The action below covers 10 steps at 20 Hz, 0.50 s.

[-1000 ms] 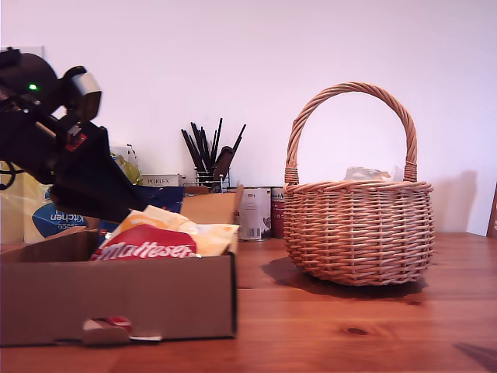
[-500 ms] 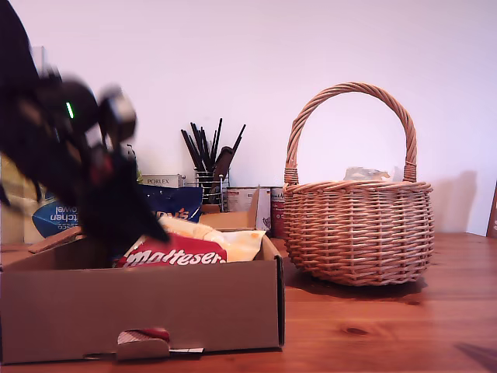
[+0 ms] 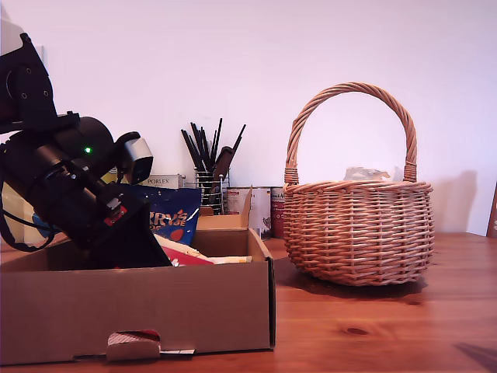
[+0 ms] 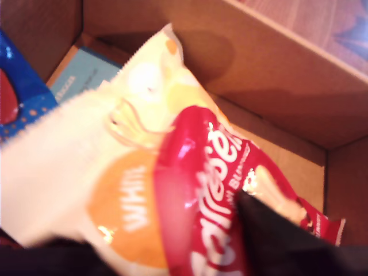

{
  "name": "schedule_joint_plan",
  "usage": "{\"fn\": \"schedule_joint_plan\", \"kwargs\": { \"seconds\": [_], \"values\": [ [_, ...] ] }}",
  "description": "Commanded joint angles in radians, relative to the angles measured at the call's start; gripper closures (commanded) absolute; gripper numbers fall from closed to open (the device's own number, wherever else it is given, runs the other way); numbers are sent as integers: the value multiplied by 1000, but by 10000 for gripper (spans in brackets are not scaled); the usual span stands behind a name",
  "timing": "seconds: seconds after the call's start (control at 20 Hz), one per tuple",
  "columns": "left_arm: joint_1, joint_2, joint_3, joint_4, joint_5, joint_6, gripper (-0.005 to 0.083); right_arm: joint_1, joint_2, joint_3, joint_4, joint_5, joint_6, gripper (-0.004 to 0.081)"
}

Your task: Move the bags of Easter eggs from the cardboard box on the left into the woven basket on the right side.

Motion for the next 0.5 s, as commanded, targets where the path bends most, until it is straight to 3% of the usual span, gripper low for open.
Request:
{"fn": "schedule_joint_plan", "kwargs": {
  "seconds": [0.0, 0.45],
  "values": [
    [-6, 36, 8, -11, -2, 4, 728, 4, 0, 11, 5, 1, -3, 783],
    [-6, -101, 160, -250, 39, 4, 756, 4, 0, 11, 5, 1, -3, 783]
  ]
}}
